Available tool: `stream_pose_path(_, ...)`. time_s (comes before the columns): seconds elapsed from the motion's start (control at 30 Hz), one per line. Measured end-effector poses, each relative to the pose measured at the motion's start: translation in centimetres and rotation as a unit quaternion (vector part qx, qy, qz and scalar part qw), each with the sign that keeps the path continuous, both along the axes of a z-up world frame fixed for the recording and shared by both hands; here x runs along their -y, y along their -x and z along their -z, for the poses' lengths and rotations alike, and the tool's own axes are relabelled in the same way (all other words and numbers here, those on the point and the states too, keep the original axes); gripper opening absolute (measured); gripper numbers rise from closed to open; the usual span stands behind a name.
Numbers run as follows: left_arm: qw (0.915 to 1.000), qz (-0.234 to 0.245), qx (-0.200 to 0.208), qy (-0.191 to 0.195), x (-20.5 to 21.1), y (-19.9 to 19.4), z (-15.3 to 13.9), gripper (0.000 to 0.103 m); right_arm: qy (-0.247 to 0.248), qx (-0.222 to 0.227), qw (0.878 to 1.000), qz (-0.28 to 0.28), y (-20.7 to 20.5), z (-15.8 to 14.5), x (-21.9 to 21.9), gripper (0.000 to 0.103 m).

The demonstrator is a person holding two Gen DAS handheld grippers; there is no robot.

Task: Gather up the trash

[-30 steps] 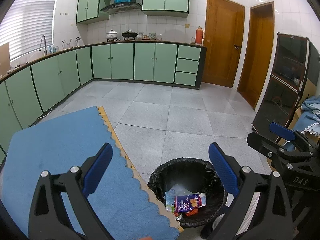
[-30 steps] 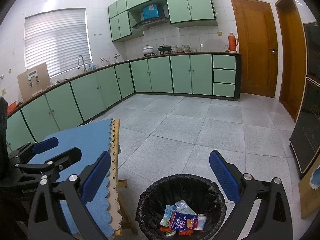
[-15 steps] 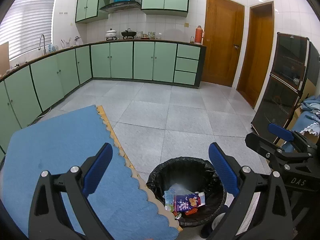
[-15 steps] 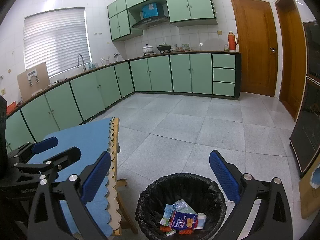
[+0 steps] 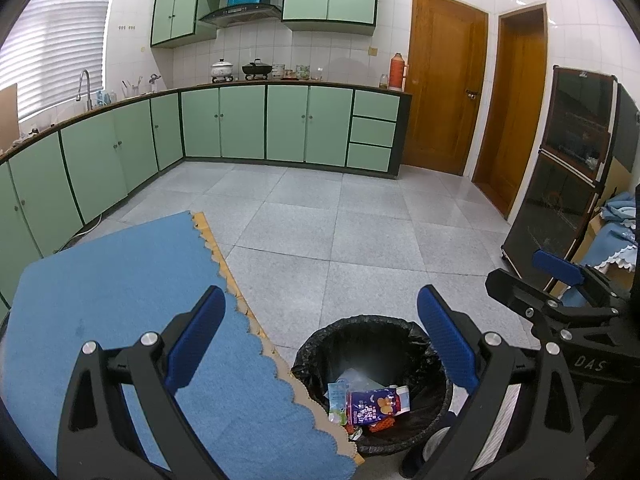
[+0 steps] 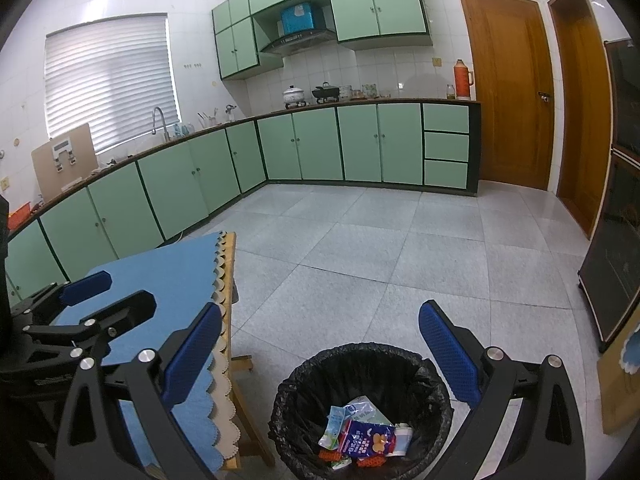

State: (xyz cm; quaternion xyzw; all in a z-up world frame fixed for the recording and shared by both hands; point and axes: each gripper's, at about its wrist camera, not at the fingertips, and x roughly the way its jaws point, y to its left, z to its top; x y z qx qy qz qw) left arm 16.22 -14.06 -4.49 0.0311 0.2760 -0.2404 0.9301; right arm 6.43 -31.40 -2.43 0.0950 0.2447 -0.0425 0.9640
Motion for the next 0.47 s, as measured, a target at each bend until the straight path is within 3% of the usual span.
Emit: stream_pose_path(0.47, 1.0, -0.003, -0.003, -0.003, -0.21, 0.07, 0.19, 0.094, 0.0, -0.001, 1.0, -0.001, -0.02, 0.06, 0.27, 0.097)
